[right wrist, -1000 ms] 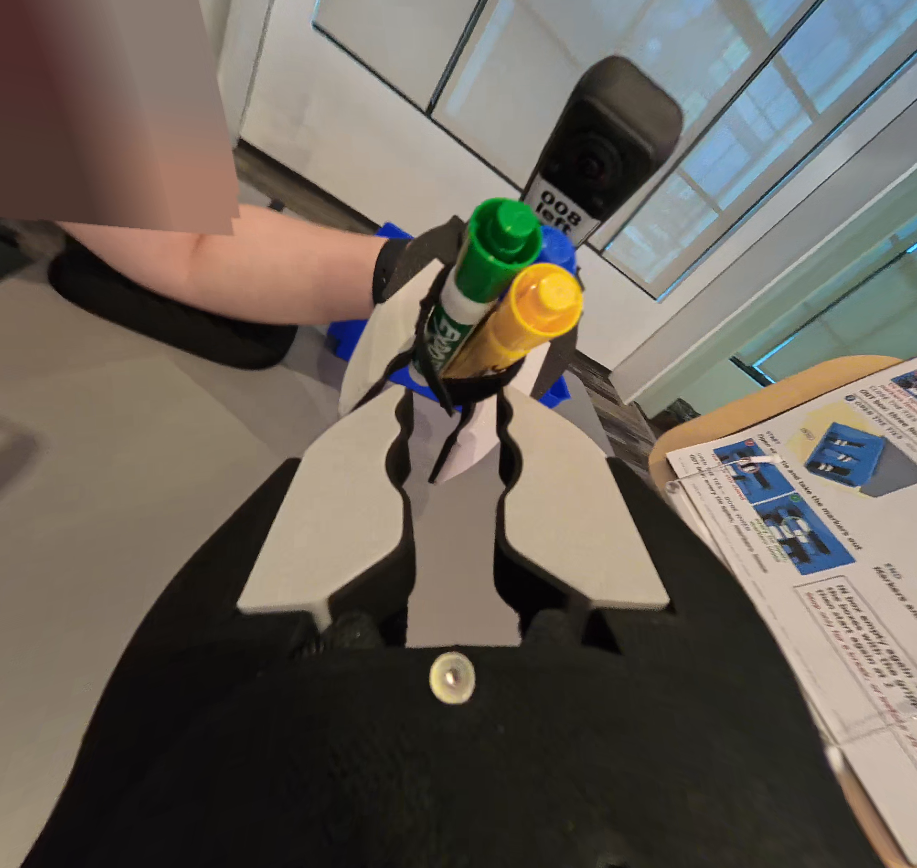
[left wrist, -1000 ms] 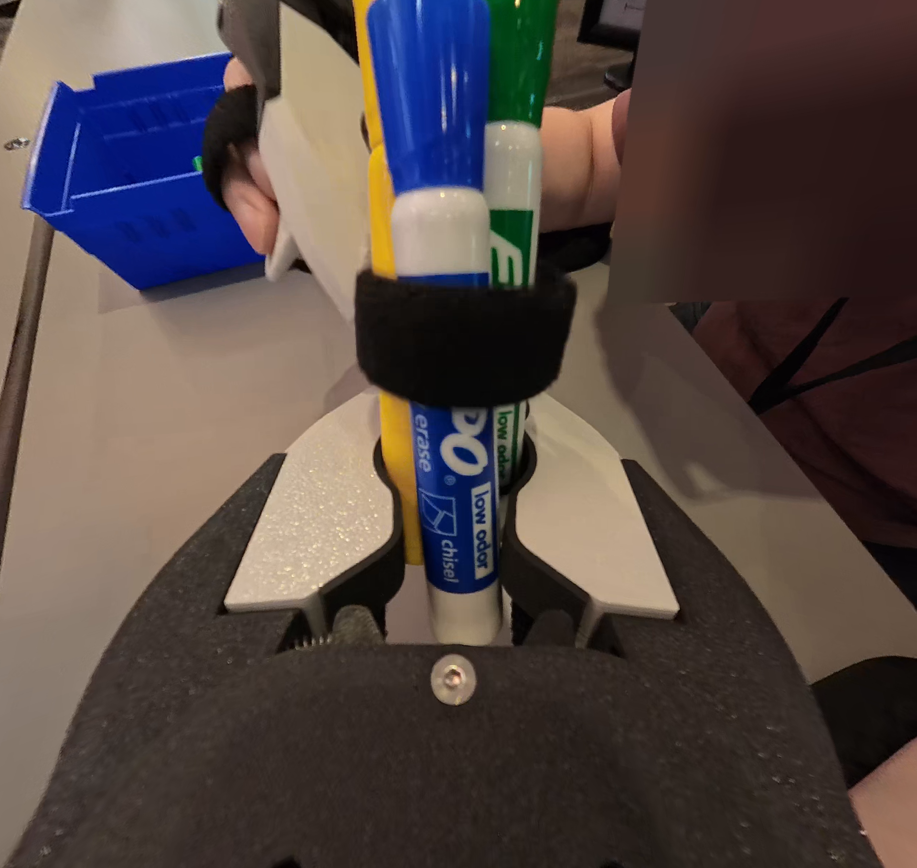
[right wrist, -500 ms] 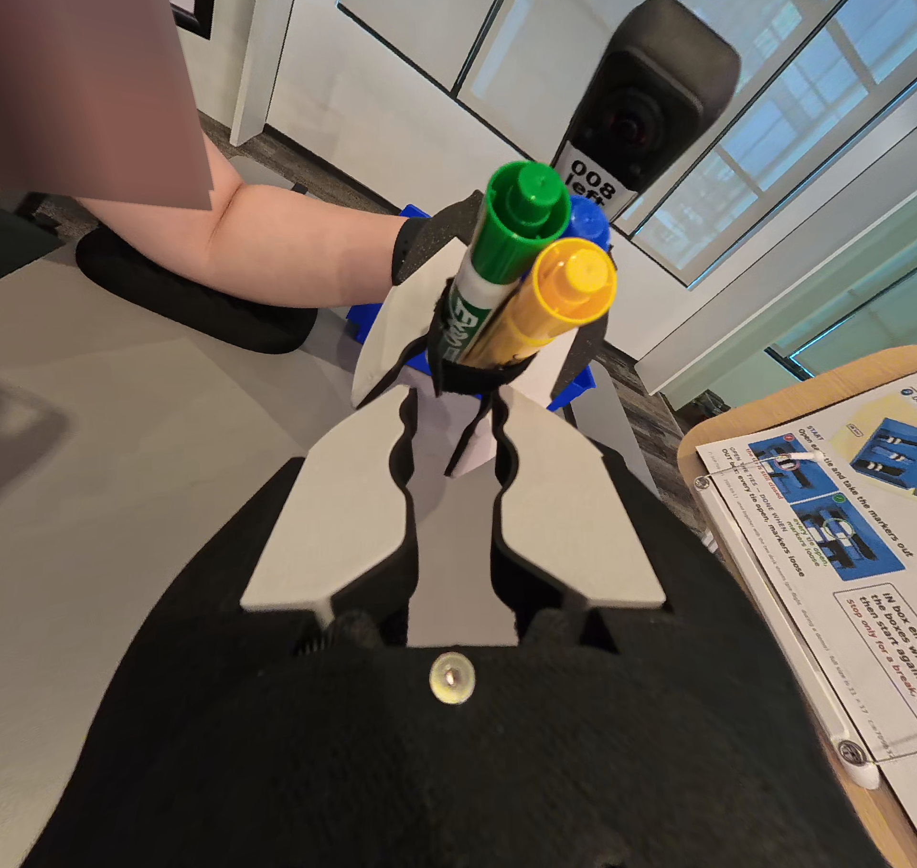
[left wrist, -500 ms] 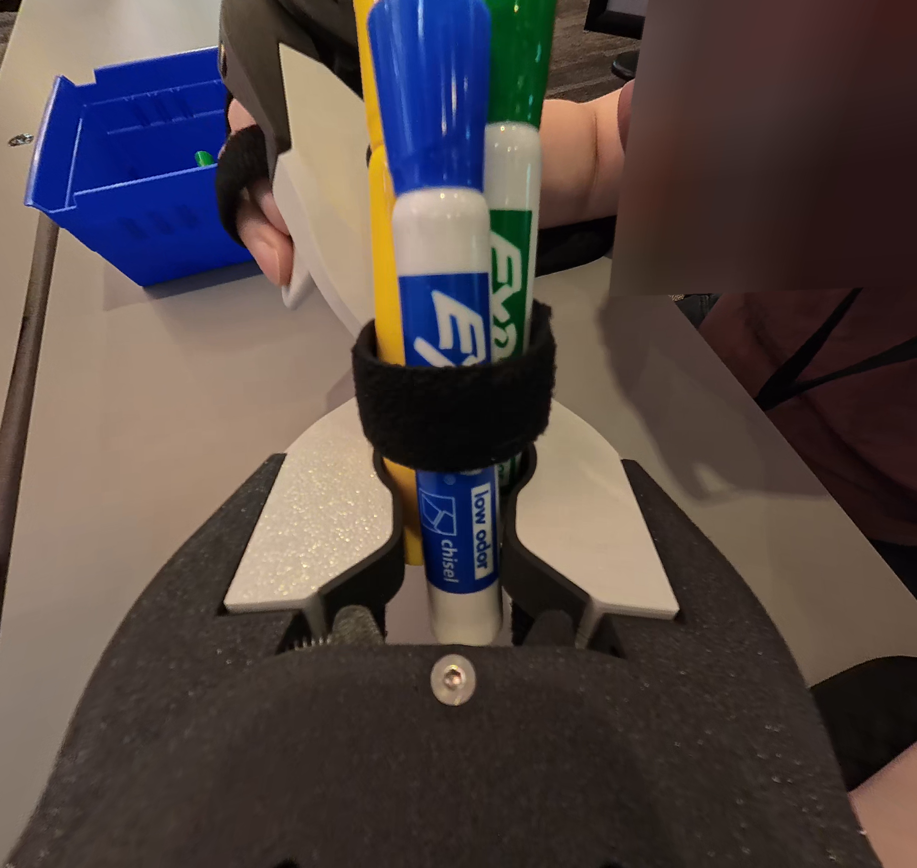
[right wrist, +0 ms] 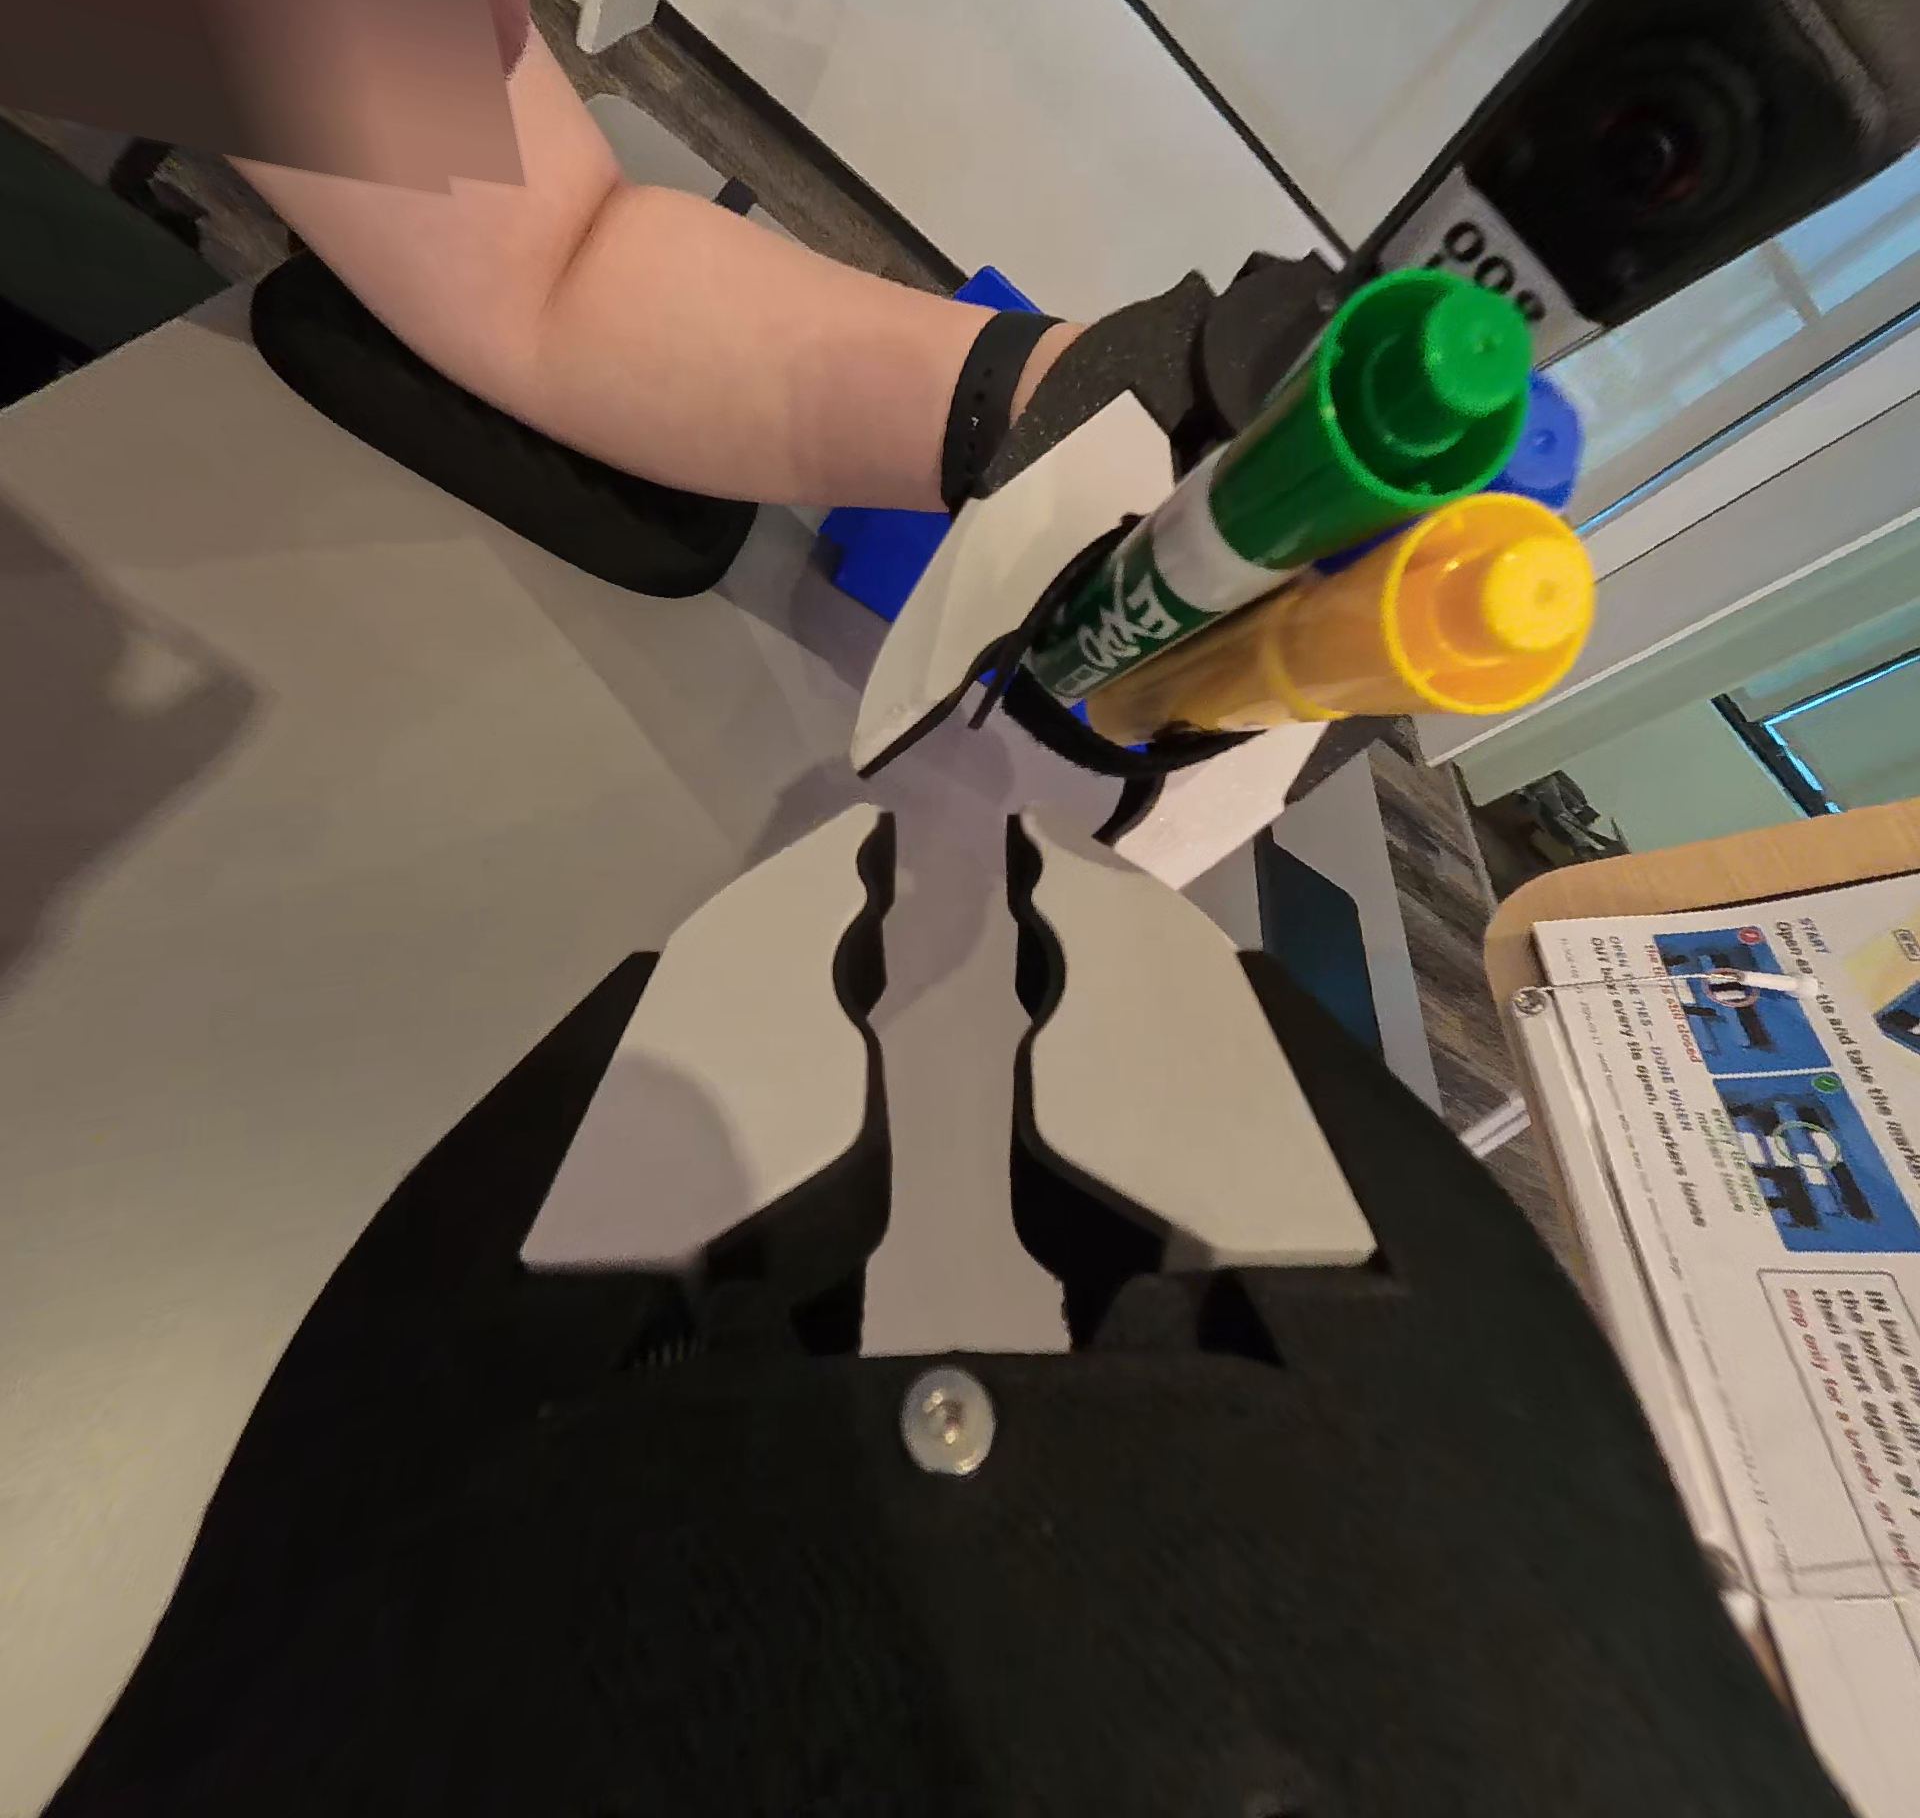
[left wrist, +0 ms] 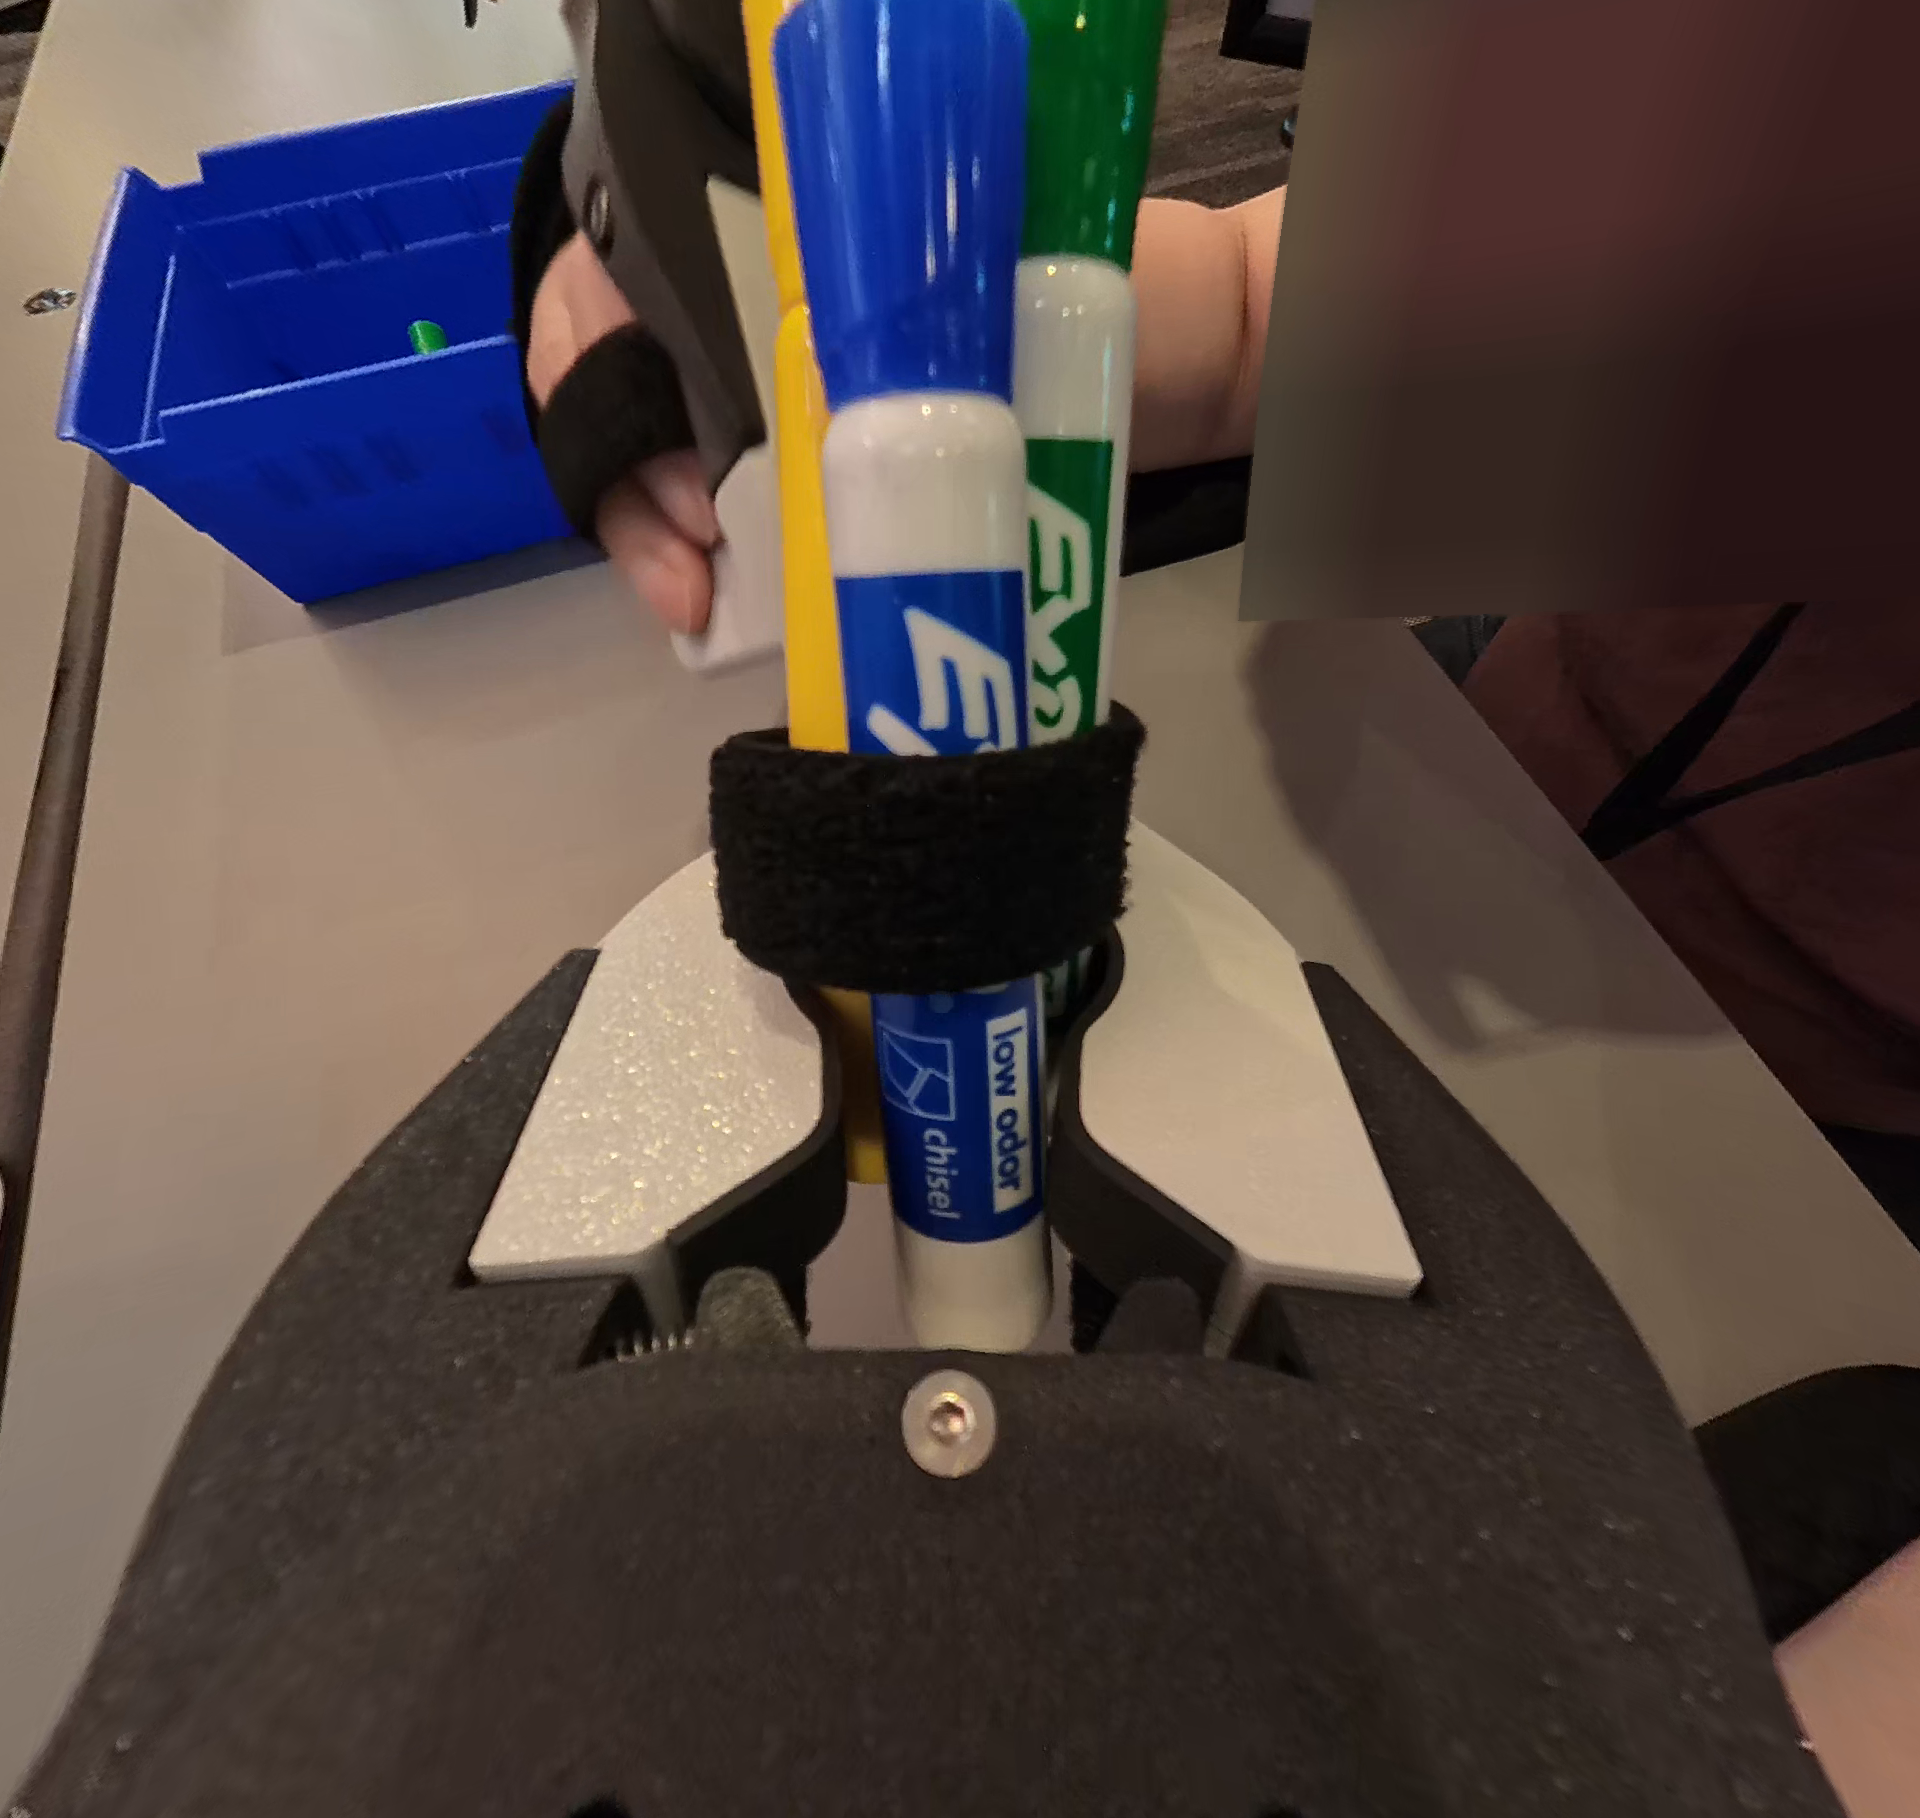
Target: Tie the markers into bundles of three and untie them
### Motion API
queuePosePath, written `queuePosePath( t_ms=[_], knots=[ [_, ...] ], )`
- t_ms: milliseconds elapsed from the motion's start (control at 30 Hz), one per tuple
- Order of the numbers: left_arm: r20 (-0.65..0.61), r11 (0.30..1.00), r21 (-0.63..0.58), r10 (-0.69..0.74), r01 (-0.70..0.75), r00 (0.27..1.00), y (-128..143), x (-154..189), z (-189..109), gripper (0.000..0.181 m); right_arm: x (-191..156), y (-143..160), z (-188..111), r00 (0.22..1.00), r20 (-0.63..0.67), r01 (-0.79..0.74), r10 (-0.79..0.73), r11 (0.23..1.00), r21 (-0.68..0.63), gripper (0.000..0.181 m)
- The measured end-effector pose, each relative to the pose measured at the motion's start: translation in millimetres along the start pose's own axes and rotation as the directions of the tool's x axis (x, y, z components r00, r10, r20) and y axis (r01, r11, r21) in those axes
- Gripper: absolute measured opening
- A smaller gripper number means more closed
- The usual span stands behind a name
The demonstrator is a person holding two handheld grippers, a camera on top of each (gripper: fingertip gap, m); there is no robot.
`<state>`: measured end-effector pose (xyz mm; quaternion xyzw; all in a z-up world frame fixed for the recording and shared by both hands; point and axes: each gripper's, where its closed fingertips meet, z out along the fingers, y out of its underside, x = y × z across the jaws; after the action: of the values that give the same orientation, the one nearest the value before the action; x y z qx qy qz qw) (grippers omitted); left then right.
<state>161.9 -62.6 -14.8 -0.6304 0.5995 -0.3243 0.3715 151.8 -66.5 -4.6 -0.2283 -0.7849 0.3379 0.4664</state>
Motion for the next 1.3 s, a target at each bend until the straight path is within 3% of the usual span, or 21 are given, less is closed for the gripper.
queuePosePath(
  t_ms=[133,400,633,867,1300],
  knots=[
    [0.028,1.0,0.021,-0.014,0.013,1.0,-3,-6,-2,0.044,15,-26,-17,0.995,-0.101,0.028,-0.014,0.99,0.136,0.006],
    [0.075,0.996,0.082,-0.043,0.037,0.996,-13,-16,-7,0.042,32,-29,-15,0.973,-0.111,-0.174,0.204,0.957,0.23,0.012],
    [0.071,0.995,0.093,-0.05,0.043,0.996,-14,-16,-8,0.042,28,-30,-13,0.984,-0.11,-0.113,0.142,0.965,0.235,0.006],
    [0.082,0.996,0.084,-0.043,0.036,0.996,-14,-17,-6,0.042,25,-21,-3,0.979,-0.075,-0.176,0.192,0.968,0.176,0.003],
    [0.024,0.998,0.056,-0.015,0.014,1.0,-11,-5,-2,0.045,19,-22,0,0.994,-0.097,-0.042,0.058,0.987,0.158,0.003]
  ],
)
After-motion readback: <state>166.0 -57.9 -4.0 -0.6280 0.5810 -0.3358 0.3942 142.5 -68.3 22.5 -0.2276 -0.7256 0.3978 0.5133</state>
